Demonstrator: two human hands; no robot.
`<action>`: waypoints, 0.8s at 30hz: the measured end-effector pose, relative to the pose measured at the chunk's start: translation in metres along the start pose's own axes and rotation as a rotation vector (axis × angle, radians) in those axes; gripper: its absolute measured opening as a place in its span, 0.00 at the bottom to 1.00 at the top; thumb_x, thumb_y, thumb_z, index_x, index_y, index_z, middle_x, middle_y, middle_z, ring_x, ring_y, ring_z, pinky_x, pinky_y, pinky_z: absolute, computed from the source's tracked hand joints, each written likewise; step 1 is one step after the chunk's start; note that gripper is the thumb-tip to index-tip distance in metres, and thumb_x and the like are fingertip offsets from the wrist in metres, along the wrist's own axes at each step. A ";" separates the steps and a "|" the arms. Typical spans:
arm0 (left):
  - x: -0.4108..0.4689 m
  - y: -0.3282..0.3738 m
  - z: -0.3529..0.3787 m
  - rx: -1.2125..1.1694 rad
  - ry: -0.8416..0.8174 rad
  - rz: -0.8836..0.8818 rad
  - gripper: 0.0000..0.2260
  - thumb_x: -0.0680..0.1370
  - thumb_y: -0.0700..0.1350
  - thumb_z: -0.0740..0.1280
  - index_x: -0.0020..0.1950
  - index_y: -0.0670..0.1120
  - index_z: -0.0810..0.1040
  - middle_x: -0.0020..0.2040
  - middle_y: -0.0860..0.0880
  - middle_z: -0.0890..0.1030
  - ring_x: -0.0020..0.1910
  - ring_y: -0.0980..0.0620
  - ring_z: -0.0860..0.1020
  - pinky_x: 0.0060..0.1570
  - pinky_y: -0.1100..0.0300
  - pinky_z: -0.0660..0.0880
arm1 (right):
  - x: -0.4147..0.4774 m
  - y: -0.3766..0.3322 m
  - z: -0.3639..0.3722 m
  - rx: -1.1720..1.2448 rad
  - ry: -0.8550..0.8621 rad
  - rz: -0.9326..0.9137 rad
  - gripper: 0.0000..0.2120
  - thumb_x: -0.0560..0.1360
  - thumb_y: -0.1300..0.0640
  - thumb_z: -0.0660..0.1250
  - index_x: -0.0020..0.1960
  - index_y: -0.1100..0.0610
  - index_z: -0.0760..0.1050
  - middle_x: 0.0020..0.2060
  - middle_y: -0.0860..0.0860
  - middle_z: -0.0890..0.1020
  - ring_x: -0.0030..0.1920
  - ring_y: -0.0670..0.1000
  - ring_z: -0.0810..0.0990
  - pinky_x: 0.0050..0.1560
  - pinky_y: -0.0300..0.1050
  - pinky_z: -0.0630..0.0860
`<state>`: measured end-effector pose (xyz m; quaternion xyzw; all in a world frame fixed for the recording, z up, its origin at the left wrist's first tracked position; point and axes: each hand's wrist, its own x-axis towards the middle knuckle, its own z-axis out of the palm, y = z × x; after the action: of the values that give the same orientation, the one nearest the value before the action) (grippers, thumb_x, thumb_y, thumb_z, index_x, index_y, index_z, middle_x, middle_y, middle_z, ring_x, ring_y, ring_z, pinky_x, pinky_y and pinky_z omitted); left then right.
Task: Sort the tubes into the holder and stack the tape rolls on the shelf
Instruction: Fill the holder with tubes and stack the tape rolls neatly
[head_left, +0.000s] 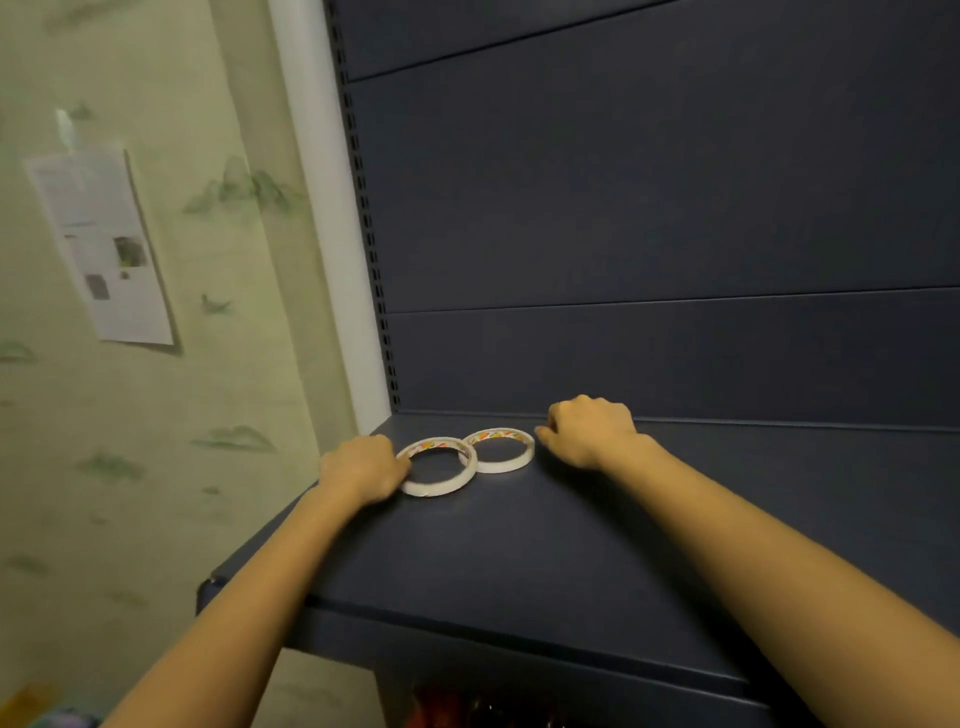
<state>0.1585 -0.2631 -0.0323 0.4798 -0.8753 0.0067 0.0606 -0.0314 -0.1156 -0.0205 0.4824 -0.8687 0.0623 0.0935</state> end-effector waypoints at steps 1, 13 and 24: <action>0.003 -0.005 -0.001 -0.019 0.032 0.013 0.19 0.80 0.53 0.56 0.53 0.39 0.77 0.57 0.39 0.79 0.56 0.40 0.77 0.54 0.52 0.73 | 0.004 -0.005 0.004 0.015 -0.007 0.050 0.23 0.79 0.41 0.52 0.55 0.58 0.75 0.52 0.55 0.79 0.53 0.57 0.78 0.46 0.48 0.69; 0.008 -0.013 -0.019 -0.079 0.241 0.163 0.16 0.79 0.53 0.57 0.44 0.43 0.76 0.52 0.39 0.80 0.52 0.39 0.77 0.47 0.53 0.72 | 0.011 -0.019 0.009 -0.013 -0.024 0.290 0.15 0.77 0.45 0.59 0.51 0.56 0.75 0.40 0.51 0.74 0.44 0.53 0.74 0.43 0.44 0.67; -0.026 0.172 -0.047 -0.176 0.220 0.495 0.14 0.79 0.53 0.57 0.41 0.44 0.72 0.40 0.46 0.74 0.40 0.44 0.72 0.42 0.56 0.67 | -0.127 0.138 -0.047 -0.100 0.164 0.632 0.16 0.76 0.43 0.60 0.41 0.56 0.71 0.35 0.50 0.72 0.39 0.53 0.72 0.40 0.43 0.66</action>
<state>0.0322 -0.1448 0.0195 0.2406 -0.9512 -0.0026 0.1931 -0.0783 0.0713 -0.0053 0.1773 -0.9670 0.0840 0.1628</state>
